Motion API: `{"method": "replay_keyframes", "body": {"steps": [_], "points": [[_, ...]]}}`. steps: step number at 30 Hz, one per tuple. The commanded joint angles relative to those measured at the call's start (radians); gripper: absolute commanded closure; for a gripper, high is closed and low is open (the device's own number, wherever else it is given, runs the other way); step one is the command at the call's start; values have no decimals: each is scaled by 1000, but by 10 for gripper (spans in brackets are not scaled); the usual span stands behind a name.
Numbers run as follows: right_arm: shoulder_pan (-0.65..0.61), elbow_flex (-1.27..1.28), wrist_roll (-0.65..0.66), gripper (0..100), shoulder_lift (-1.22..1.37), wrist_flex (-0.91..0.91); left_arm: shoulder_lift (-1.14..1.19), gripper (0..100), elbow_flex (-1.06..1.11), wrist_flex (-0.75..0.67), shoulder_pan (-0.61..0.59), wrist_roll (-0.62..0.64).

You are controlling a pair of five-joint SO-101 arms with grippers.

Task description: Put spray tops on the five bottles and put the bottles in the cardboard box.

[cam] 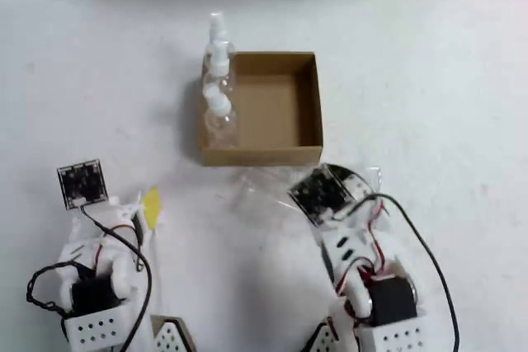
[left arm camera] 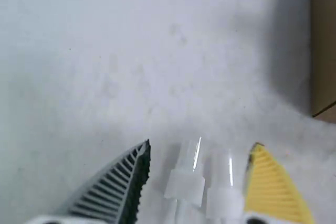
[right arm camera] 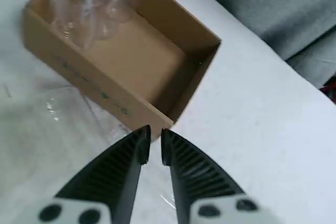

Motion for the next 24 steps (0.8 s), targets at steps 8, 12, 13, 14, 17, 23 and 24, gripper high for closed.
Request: {"method": "replay_keyframes", "body": {"steps": [8,12,13,14,17,23,24], "points": [[-148,-305,-242,981,667,-202,-22,972,-5,5,-4,-121],[-162,-359,-249,982,868,-285,-22,972,-5,8,-4,-123],[-159,-373,-249,982,914,-297,-22,972,-5,8,-4,-123],[-157,-387,-249,982,955,-305,-22,972,-5,8,-4,-123],[-145,-422,-249,982,1063,-348,-22,972,-5,8,-4,-124],[-170,-443,-247,982,1194,-417,-22,972,-5,6,-4,-124],[-177,-443,-245,982,1207,-417,-22,972,-5,6,-4,-124]]}}
